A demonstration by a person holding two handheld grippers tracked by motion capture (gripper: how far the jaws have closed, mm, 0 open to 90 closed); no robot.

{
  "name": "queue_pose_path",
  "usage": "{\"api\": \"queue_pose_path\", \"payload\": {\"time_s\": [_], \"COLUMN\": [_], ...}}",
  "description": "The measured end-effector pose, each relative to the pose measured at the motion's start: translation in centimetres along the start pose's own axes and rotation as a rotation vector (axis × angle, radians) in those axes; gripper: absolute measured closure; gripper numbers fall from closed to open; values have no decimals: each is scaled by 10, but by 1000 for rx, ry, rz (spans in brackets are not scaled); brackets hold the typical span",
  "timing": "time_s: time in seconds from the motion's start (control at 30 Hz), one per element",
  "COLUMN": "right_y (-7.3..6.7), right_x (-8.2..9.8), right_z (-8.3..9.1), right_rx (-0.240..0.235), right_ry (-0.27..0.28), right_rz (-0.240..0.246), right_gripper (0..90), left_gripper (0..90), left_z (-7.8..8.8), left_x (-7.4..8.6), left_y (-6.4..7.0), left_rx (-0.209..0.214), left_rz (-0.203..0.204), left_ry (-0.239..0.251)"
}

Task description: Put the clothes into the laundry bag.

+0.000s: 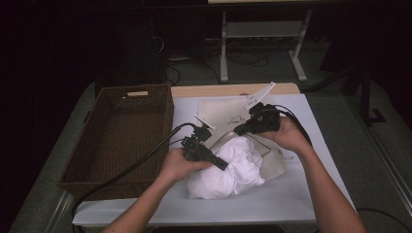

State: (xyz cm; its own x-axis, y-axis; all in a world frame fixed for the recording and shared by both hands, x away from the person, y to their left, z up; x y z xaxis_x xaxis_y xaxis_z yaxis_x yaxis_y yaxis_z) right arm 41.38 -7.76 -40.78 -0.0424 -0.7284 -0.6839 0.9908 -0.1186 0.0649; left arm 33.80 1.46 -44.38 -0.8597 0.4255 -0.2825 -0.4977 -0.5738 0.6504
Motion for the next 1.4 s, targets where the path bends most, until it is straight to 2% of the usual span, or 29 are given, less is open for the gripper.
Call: {"api": "queue_pose_path", "payload": {"time_s": [0.13,0.27,0.33,0.43,0.5,0.57,0.67,0.8,0.87,1.03,1.1,1.17,1.2,1.23,1.27,1.33,1.4], "right_y": [-4,-7,-10,-15,-17,-17,-16,-19,-20,-24,-24,-24,-25,-25,-25,-25,-25], "right_x": [1,3,1,-2,-2,2,15,26,28,29,31,33,34,35,36,36,36], "right_z": [3,5,4,2,0,-2,-4,-3,-2,-1,-1,-1,-2,-3,-3,-4,-5], "right_rx": [-9,-7,-23,-47,-47,-46,-45,-50,-52,-46,-40,-42,-43,-44,-44,-49,-50], "right_ry": [17,21,32,41,42,32,16,21,28,9,4,13,15,10,5,8,4], "right_rz": [-8,-12,-12,-6,-1,-10,-37,-56,-56,-42,-46,-52,-56,-56,-59,-61,-64], "right_gripper": [886,889,890,890,889,889,889,888,888,887,887,887,887,887,887,887,887], "left_gripper": [656,661,661,660,658,648,607,532,527,480,477,477,475,474,469,431,415], "left_z": [-1,5,3,-7,-15,-21,-19,-9,-3,11,17,20,20,20,17,8,-1], "left_x": [-8,-23,-27,-34,-36,-37,-36,-28,-21,-11,-8,-4,-2,1,4,10,12], "left_y": [-2,-10,-12,-15,-17,-18,-15,-5,-2,4,6,3,1,-2,-3,-5,-7], "left_rx": [-10,-28,-24,-7,-4,7,-5,-17,-36,-84,-123,-182,-199,-235,-245,-220,-197], "left_rz": [11,63,87,139,156,178,157,108,71,18,-7,-33,-41,-57,-61,-51,-44], "left_ry": [48,136,171,247,293,317,306,247,214,191,182,158,152,140,127,88,80]}}
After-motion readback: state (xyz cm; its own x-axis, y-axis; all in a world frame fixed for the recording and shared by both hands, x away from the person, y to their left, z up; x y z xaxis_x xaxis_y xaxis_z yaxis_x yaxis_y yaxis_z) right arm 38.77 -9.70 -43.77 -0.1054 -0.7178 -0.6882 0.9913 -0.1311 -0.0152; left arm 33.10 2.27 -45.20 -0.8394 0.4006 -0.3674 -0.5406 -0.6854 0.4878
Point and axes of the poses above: each handheld gripper's, and its own axes: z roughly backward along the jaws, x roughly out of its underside, y roughly to its right, the point moved 10 cm from there along -z, roughly forward along the jaws, and after that the axes turned 12 degrees about z, right-handed, at the moved point
